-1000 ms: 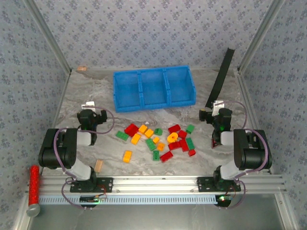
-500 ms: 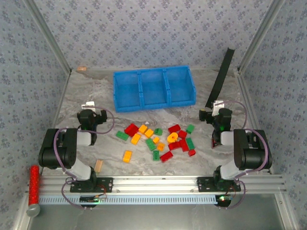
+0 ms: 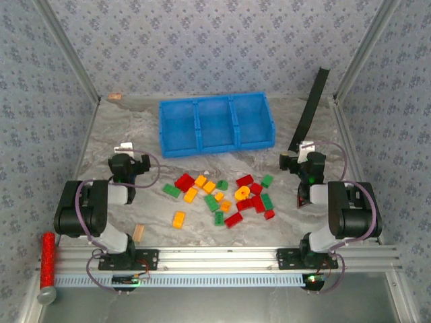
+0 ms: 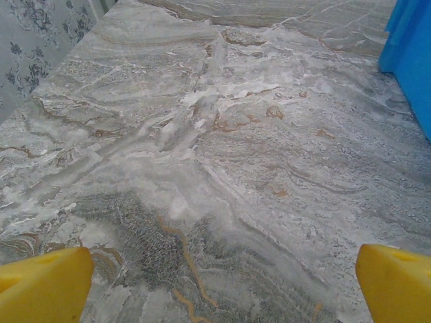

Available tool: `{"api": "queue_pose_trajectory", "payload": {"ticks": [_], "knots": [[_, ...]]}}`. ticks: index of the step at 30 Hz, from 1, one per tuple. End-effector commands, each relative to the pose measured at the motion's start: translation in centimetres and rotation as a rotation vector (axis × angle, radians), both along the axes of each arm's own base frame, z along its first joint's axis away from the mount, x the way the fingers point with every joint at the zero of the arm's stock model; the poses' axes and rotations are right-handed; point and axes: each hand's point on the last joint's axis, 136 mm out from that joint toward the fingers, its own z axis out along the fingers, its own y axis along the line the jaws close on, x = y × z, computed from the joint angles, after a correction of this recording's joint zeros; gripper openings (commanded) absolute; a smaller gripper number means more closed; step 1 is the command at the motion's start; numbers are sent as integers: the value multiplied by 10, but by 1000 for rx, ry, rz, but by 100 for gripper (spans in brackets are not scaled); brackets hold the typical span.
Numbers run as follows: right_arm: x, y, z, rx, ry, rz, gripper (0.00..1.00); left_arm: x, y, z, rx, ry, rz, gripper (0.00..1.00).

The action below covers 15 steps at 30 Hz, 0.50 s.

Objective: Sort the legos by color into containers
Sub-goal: Pick up the lego from the middle-right of the table.

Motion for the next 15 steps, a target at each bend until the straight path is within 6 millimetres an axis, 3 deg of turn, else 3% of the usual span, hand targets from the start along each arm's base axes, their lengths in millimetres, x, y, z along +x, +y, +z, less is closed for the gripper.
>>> {"api": "queue_pose_trajectory", "payload": {"ticks": [1,5,9,13,15], "knots": [[5,8,22,-51,-18,13,100,8,2,18,-7,-49,8,100],[-5,23,41,-21,120,-2,100,9,0,47,-6,22,3,100],[-27,43,58,60,194,-28,100,6,-20,94,-10,-4,-41,100],[-49,58,60,172,247,-115,100,4,-39,128,7,-29,-64,100],[-60,61,52,261,314,-190,99,5,-52,145,5,-39,-93,100]]}}
